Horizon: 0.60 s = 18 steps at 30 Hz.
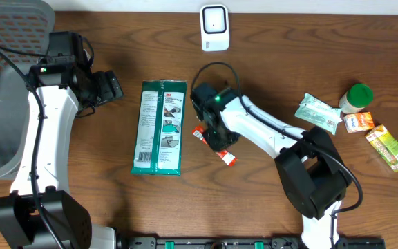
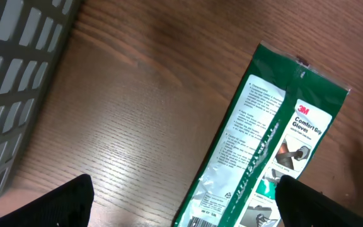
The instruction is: Scan the item barcode
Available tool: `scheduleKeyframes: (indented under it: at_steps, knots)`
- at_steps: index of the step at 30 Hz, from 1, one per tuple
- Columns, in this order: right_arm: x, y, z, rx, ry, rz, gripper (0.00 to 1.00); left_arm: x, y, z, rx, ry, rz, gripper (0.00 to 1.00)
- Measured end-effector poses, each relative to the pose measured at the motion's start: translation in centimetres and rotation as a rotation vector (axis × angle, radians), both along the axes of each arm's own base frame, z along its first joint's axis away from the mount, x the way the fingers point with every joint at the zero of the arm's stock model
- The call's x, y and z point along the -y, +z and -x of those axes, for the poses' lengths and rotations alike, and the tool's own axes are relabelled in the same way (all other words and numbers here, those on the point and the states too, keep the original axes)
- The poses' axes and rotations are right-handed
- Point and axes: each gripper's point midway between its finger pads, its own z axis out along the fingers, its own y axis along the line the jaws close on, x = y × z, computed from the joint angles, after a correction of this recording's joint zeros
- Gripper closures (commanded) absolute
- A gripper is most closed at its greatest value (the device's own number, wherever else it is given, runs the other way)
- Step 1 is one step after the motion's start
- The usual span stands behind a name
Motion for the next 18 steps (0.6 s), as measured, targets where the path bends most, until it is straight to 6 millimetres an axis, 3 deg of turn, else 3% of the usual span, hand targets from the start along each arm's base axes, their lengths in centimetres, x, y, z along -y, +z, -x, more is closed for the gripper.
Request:
scheduleKeyframes:
  at_steps: [1, 4, 10, 15, 18]
  knots:
    - [-0.2, 0.3, -0.2, 0.007, 0.000, -0.005, 0.59, 0.0, 0.0, 0.0, 0.000, 0.000, 0.000, 0.08]
    - [-0.3, 0.9, -0.2, 0.007, 0.009, -0.013, 0.58, 0.0, 0.0, 0.0, 0.000, 0.000, 0.000, 0.08]
    - [-0.5, 0.8, 0.7, -0.023, 0.026, -0.012, 0.65, 0.0, 0.0, 0.0, 0.000, 0.000, 0.000, 0.07]
    - [-1.2, 0.4, 2.3, -0.048, 0.067, -0.003, 0.84, 0.0, 0.0, 0.0, 0.000, 0.000, 0.000, 0.07]
    - [-1.6, 0.4, 2.7, -0.053, 0.086, -0.008, 0.84, 0.0, 0.0, 0.0, 0.000, 0.000, 0.000, 0.08]
